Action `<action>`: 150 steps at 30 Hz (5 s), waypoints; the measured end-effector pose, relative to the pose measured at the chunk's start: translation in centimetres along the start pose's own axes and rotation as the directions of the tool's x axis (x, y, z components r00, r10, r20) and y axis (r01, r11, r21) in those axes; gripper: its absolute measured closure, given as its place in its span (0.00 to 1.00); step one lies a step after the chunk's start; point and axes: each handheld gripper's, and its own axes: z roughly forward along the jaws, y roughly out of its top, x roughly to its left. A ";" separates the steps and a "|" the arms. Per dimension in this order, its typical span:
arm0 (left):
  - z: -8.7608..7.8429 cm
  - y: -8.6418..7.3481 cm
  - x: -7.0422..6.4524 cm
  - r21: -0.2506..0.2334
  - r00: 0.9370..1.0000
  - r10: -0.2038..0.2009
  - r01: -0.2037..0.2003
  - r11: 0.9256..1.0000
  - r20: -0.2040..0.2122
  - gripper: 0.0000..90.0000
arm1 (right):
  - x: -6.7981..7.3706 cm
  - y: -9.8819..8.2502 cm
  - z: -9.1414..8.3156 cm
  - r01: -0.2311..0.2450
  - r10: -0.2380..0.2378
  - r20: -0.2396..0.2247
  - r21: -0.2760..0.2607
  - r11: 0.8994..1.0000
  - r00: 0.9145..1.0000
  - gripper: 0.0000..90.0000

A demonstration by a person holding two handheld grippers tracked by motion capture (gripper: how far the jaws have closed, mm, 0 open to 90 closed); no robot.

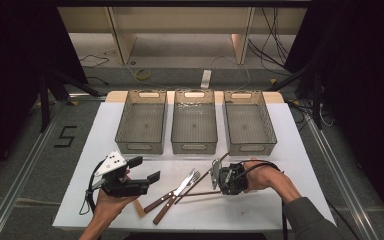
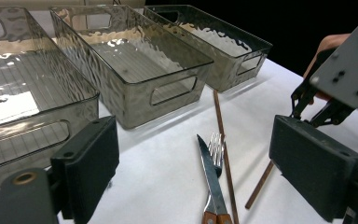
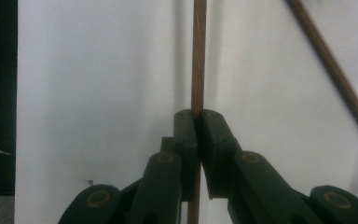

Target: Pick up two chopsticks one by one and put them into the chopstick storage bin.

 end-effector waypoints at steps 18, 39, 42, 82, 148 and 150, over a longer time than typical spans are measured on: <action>2.4 0.1 -1.3 0.160 0.990 0.090 -0.106 0.981 0.105 0.17 | 1.5 1.0 -1.5 0.021 -0.014 0.099 -0.073 0.997 0.995 0.95; 8.0 0.5 -6.2 0.478 0.923 0.222 -0.355 0.803 0.314 0.30 | 2.9 2.8 -1.9 0.064 -0.054 0.157 -0.054 0.997 0.986 0.95; 8.5 0.5 -6.6 0.489 0.914 0.234 -0.379 0.785 0.333 0.37 | 3.2 3.1 -2.1 0.078 -0.069 0.172 -0.043 0.996 0.983 0.95; 9.1 0.1 -8.1 0.503 0.858 0.285 -0.487 0.714 0.427 0.94 | 4.0 3.3 -3.0 0.111 -0.095 0.190 -0.074 0.991 0.977 0.78; 4.7 6.4 9.3 0.234 0.976 -0.071 0.121 0.965 -0.208 0.94 | 6.3 -6.3 -2.3 -0.433 0.634 0.037 -0.700 0.568 0.772 0.28; 4.8 6.6 10.1 0.230 0.971 -0.086 0.138 0.963 -0.223 0.94 | 6.5 -6.6 -2.6 -0.434 0.655 0.033 -0.724 0.536 0.755 0.28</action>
